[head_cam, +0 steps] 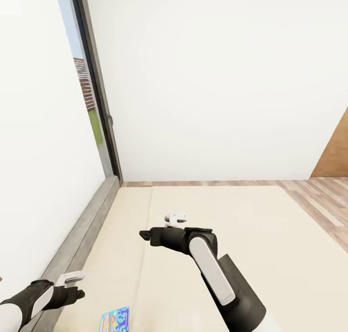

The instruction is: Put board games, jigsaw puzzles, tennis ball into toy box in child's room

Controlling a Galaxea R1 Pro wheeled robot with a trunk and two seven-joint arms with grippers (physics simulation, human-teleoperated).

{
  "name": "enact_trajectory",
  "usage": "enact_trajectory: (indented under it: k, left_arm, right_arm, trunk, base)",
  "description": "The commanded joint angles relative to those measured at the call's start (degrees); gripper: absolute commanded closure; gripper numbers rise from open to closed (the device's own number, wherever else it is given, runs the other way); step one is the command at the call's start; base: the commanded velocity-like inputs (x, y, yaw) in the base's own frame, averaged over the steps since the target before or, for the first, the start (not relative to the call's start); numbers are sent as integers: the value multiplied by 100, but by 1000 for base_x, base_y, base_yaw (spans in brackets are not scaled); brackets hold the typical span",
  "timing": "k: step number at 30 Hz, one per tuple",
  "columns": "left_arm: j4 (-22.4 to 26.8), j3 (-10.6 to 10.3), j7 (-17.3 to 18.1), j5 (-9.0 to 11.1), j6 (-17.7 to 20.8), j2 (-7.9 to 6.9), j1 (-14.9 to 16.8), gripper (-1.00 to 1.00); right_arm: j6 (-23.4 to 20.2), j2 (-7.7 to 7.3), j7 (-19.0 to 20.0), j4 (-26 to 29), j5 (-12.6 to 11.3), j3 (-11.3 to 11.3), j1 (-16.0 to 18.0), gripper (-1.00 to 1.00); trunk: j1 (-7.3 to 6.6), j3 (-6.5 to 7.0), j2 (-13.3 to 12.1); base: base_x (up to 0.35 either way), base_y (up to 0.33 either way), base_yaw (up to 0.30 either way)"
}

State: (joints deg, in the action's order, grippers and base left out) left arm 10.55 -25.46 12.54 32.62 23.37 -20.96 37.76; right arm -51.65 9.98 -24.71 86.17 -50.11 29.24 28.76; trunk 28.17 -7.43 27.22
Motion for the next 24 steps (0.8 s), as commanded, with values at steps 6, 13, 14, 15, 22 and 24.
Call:
enact_trajectory:
  k: [6,13,14,15,22,24]
  left_arm:
    - [8,-18,11,17,30,-4,4,-100]
    - [11,-20,9,17,22,5,4,-100]
    - [11,-20,9,17,20,7,4,-100]
    - [11,-20,7,17,16,9,4,-100]
    - [-74,81,202,29,-124,204,-194,-100]
    - [-26,85,266,61,-59,269,-260,-100]
  right_arm:
    - [-11,2,-60,5,-59,3,7,-100]
    - [-4,2,-60,-10,-60,3,7,-100]
    - [-4,2,-60,-11,-60,3,7,-100]
    - [-4,2,-60,-11,-60,3,7,-100]
    - [-43,2,134,84,-41,197,-63,-100]
    - [-19,2,132,23,-63,149,-42,-100]
  trunk:
    - [3,-12,11]
    - [3,-12,11]
    - [3,-12,11]
    - [3,-12,11]
    - [3,-12,11]
    - [3,-12,11]
  base:
    - [11,155,0]
    - [2,101,0]
    - [0,25,0]
    - [0,16,0]
    - [0,2,0]
    - [0,0,0]
